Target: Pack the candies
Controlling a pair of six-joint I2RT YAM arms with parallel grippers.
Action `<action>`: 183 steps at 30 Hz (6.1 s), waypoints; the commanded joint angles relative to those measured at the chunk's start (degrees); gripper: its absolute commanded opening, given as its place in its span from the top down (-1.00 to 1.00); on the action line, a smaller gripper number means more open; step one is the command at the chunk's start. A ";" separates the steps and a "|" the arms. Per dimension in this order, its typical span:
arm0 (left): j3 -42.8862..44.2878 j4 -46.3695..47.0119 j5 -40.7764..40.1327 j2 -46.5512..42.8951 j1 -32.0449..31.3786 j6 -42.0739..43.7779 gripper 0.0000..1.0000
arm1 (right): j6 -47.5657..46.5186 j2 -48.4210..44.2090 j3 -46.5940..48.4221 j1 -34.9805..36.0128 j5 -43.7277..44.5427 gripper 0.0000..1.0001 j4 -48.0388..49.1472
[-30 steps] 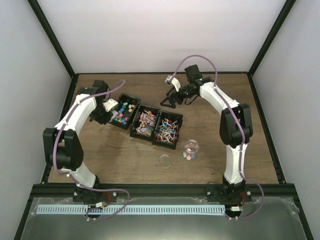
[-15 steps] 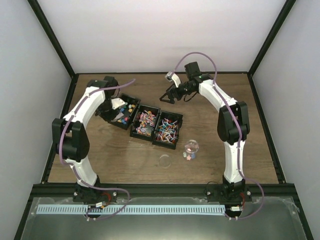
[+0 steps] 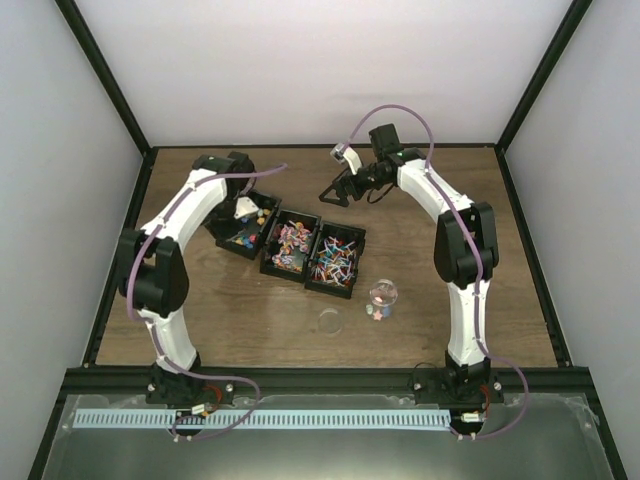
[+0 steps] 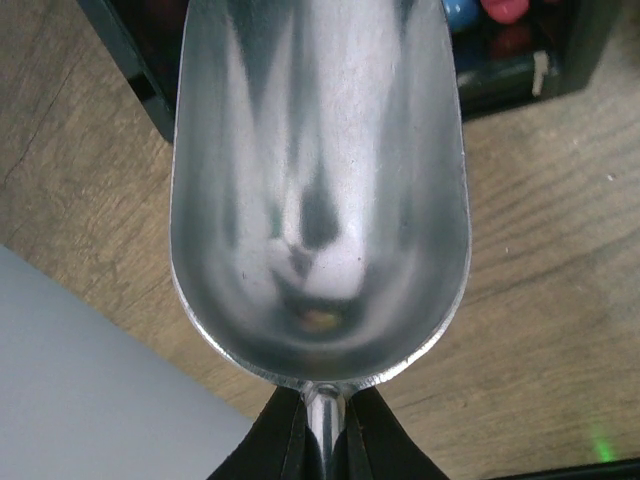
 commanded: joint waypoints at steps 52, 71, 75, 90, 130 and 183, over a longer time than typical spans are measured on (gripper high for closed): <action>-22.39 39.53 21.17 1.54 3.76 -2.61 0.92 | 0.30 -2.35 -0.51 0.03 1.78 -0.94 -3.15; -30.24 55.05 24.09 -5.11 6.18 -11.24 0.92 | 0.33 -2.27 -0.08 0.05 1.71 -0.95 -3.64; -29.65 55.23 24.58 -5.88 6.63 -11.12 0.92 | 0.27 -2.15 0.11 0.02 1.69 -0.95 -3.86; -34.50 57.43 28.25 -11.45 9.31 -7.70 0.92 | -0.30 -1.40 1.69 0.06 1.80 -0.95 -5.09; -38.40 52.08 37.82 -26.90 15.74 2.34 0.92 | -2.03 -2.56 1.37 -0.20 2.19 -0.95 -8.70; -5.02 14.04 33.52 -14.56 -32.95 14.01 0.92 | 7.48 -26.30 -33.31 -18.48 -7.54 -1.00 0.20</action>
